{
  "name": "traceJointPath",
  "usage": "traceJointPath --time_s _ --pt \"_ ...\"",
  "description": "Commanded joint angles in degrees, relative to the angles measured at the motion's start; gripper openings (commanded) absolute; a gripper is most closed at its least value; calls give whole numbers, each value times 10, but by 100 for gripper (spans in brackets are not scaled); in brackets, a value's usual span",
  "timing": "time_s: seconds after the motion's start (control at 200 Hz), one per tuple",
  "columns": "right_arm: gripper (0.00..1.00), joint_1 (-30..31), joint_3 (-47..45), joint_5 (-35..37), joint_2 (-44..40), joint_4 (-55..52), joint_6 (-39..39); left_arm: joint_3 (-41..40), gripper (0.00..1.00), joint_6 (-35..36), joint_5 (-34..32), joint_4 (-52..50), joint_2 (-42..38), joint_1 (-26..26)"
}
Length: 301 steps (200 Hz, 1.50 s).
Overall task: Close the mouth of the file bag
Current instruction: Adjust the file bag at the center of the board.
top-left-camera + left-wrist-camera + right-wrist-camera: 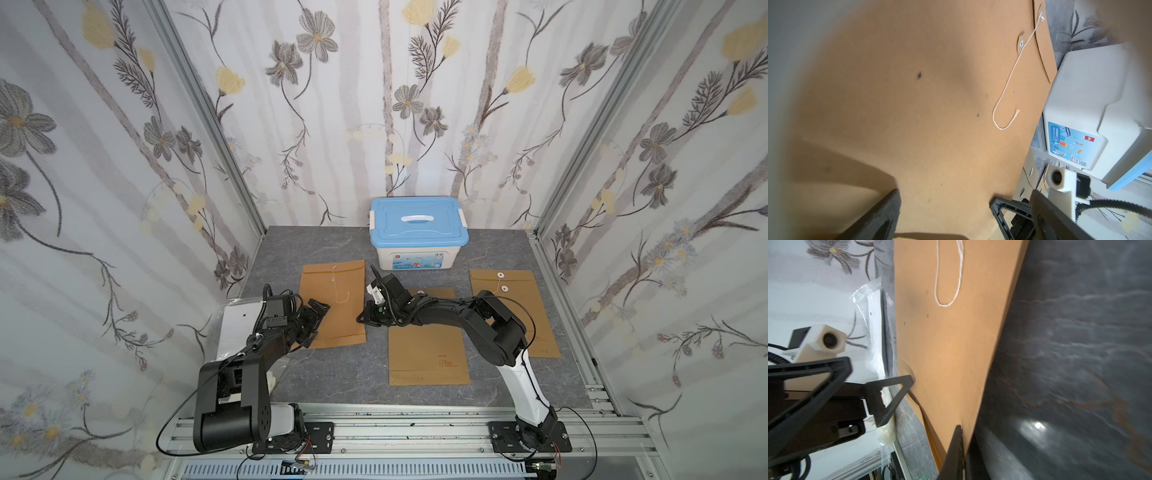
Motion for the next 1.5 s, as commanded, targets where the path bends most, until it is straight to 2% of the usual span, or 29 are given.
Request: traceJointPath --time_s 0.0,0.095,0.235,0.41,0.55,0.614,0.744,0.879,0.954,1.034,1.149,1.264,1.404,1.499 --pt "4 -2 -31 -9 -32 -42 -35 18 100 33 -14 -82 -39 1" --pt "5 0 -57 -24 -43 -58 -41 23 100 40 -28 -109 -74 1" --pt "6 4 -90 -54 -52 -79 -50 30 100 49 -25 -125 -71 1" --pt "7 14 -146 -39 -94 -95 -56 40 100 81 -54 -159 -66 1" --pt "8 20 -188 -36 -114 -41 -17 41 100 80 -82 -170 -45 3" --pt "8 45 -192 -37 -109 -23 -3 37 100 76 -90 -166 -22 2" --pt "10 53 -206 -41 -105 31 32 33 100 86 -145 -187 -38 2" --pt "14 53 -196 -33 -111 17 23 39 100 87 -193 -209 -39 2" --pt "19 52 -195 -20 -117 0 16 43 100 89 -188 -205 -34 2" --pt "21 52 -199 -3 -130 -4 7 45 100 84 -184 -197 -26 2" --pt "35 50 -178 41 -152 -70 -35 51 100 87 -179 -191 -10 2" --pt "44 46 -150 78 -158 -122 -70 44 100 81 -163 -168 9 2" --pt "46 32 -115 107 -148 -159 -101 47 100 85 -160 -162 27 0" --pt "52 29 -87 111 -135 -167 -106 46 100 88 -163 -162 23 0"
